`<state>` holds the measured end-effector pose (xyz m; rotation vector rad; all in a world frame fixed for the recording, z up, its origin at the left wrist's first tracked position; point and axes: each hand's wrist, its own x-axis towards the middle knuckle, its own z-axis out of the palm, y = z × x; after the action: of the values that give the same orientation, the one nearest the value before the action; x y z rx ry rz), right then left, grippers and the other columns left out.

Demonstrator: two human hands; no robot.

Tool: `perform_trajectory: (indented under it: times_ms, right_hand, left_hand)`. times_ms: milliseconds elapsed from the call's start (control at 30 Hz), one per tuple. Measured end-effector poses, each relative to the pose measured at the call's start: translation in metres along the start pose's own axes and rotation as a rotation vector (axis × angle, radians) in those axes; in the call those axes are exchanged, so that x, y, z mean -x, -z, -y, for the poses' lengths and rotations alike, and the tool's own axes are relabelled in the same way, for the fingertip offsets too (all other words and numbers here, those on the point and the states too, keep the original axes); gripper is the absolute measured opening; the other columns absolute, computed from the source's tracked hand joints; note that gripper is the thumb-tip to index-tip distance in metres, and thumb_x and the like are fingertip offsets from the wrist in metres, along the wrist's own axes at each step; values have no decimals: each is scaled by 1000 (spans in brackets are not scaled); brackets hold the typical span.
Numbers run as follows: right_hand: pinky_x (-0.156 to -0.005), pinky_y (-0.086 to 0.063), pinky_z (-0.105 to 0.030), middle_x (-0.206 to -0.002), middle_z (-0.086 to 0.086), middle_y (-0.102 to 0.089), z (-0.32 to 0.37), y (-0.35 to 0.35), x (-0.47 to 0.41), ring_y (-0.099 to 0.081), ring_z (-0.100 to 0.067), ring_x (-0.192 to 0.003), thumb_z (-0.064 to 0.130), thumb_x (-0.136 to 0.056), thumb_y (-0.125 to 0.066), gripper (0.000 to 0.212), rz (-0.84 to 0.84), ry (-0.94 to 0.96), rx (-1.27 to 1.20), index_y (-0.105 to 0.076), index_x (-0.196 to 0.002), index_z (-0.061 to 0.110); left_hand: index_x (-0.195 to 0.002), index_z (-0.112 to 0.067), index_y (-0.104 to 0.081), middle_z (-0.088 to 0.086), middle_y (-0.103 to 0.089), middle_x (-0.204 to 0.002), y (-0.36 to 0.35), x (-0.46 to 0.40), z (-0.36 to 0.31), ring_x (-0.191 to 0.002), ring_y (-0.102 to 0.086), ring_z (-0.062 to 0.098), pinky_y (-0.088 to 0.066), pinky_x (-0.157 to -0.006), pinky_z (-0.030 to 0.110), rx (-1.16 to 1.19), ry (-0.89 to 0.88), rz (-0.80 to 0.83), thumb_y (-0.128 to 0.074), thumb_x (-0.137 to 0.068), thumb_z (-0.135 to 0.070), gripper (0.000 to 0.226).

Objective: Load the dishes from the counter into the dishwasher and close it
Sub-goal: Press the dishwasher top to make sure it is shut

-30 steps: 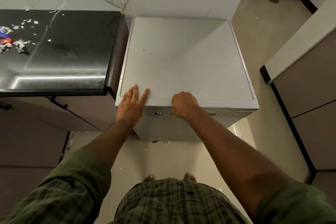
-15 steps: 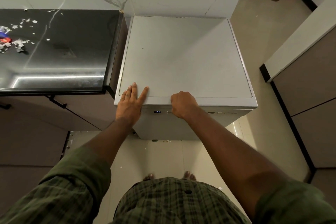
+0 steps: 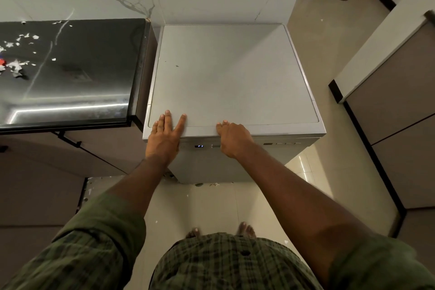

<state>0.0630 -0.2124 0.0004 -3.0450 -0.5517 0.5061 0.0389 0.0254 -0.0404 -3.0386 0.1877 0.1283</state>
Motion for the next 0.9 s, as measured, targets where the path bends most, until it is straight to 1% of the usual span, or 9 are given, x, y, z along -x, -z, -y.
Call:
perform_trajectory:
  times_ms: [67, 133, 233, 300, 367, 567, 667, 733, 900]
  right_hand:
    - [-121, -33, -39, -172, -16, -20, 1, -1, 2, -31, -28, -156, 19, -102, -54, 73, -1, 3, -2, -19, -165, 10]
    - [-122, -31, -40, -173, -17, -15, 1, -2, 4, -25, -29, -158, 21, -103, -55, 76, 14, 3, -7, -14, -166, 9]
    - [-124, -29, -40, -173, -17, -12, 3, -4, 6, -21, -29, -159, 21, -103, -56, 80, -3, 8, -6, -10, -167, 9]
    - [-125, -29, -41, -174, -15, -9, 4, -7, 9, -17, -27, -160, 21, -102, -60, 84, -11, 6, -35, -8, -167, 10]
    - [-125, -31, -41, -175, -9, -4, 0, -14, 16, -11, -24, -162, 17, -99, -66, 93, -40, 6, -81, -4, -168, 14]
    - [-130, -17, -40, -176, -2, 8, -62, -31, 37, 3, -26, -162, -13, -89, -52, 106, -119, 56, -33, 8, -167, 26]
    - [-130, -13, -39, -175, -3, 12, -113, -29, 42, 4, -25, -162, -15, -92, -43, 100, -124, -23, -19, 10, -167, 24]
    - [-130, -17, -41, -175, -2, 14, -144, -28, 48, 4, -24, -162, -12, -93, -46, 103, -127, -58, 14, 14, -166, 29]
    - [-132, -10, -43, -173, -6, 20, -184, -32, 57, 11, -25, -162, -12, -93, -45, 108, -148, -42, 54, 22, -162, 37]
  left_hand:
    - [-166, -27, 9, 32, 3, -169, 2, -1, -4, -158, -6, 46, -17, -129, 52, -2, 12, 57, -68, -94, -25, 105]
    - [-164, -22, 15, 34, 7, -168, 9, -7, -11, -158, -3, 49, -18, -128, 55, -10, 40, 136, -75, -89, -45, 119]
    - [-164, -13, 13, 20, 16, -171, 17, -16, -30, -160, 3, 40, -13, -129, 56, 47, 1, 158, -62, -85, -76, 126]
    - [-163, -19, 21, 11, 28, -169, 16, -17, -46, -159, 16, 33, -4, -128, 59, 83, -91, 181, -51, -85, -83, 124]
    - [-159, -26, 30, 12, 37, -166, 15, -17, -58, -156, 27, 35, 1, -126, 65, 72, -87, 225, -49, -81, -89, 128]
    - [-153, -25, 40, 18, 43, -161, 25, -23, -60, -153, 30, 42, 0, -123, 70, -13, -71, 363, -67, -69, -87, 150]
    - [-149, -25, 45, 17, 51, -156, 31, -25, -65, -149, 38, 41, 3, -121, 72, -28, -42, 462, -75, -69, -81, 155]
    - [-148, -25, 46, 18, 53, -153, 37, -26, -68, -148, 40, 41, 5, -120, 73, -31, -24, 507, -78, -69, -77, 156]
    - [-147, -25, 47, 18, 55, -152, 46, -27, -71, -147, 40, 41, 2, -121, 73, -60, 5, 561, -82, -68, -73, 159]
